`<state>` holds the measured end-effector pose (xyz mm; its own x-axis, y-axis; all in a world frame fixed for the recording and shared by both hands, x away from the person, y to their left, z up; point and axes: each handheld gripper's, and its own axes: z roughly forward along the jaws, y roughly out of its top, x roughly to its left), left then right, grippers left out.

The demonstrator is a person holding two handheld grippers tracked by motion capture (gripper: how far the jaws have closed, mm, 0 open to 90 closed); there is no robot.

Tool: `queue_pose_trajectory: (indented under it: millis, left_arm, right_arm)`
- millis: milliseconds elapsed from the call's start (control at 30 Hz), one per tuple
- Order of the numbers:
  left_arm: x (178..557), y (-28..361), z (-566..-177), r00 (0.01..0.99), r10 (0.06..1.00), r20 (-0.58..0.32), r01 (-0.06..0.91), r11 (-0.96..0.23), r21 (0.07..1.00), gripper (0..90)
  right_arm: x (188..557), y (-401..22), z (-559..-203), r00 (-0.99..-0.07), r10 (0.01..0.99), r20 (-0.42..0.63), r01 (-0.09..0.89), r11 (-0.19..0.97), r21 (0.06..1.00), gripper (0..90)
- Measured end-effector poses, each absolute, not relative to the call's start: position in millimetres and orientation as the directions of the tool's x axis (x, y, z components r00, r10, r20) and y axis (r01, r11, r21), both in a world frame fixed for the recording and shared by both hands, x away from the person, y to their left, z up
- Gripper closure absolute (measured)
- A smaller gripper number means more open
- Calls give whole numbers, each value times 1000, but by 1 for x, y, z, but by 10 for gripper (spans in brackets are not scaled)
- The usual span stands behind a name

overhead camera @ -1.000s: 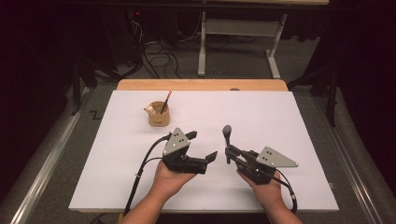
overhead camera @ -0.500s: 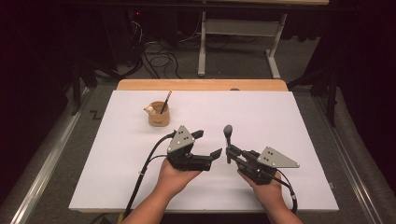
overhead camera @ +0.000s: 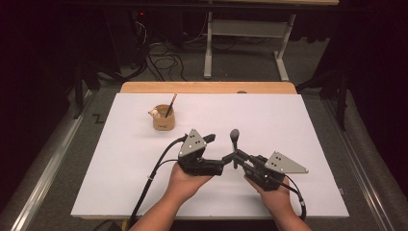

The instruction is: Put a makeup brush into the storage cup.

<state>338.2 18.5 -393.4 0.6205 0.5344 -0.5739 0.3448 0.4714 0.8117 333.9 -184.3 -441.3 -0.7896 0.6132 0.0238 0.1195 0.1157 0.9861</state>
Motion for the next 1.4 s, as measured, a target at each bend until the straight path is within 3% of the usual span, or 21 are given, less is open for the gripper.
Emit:
queue_pose_trajectory:
  millis: [267, 633, 1400]
  left_arm:
    - [338, 12, -392, 635, 510, -581, 355, 475, 805, 243]
    - [338, 10, -390, 646, 484, -590, 367, 480, 797, 427]
    - [340, 3, -390, 648, 460, -607, 394, 480, 784, 636]
  right_arm:
    - [334, -183, -442, -793, 608, 29, 124, 114, 986, 807]
    - [333, -184, -441, -793, 608, 28, 119, 110, 987, 808]
    - [333, -183, -442, -798, 602, 20, 109, 112, 988, 807]
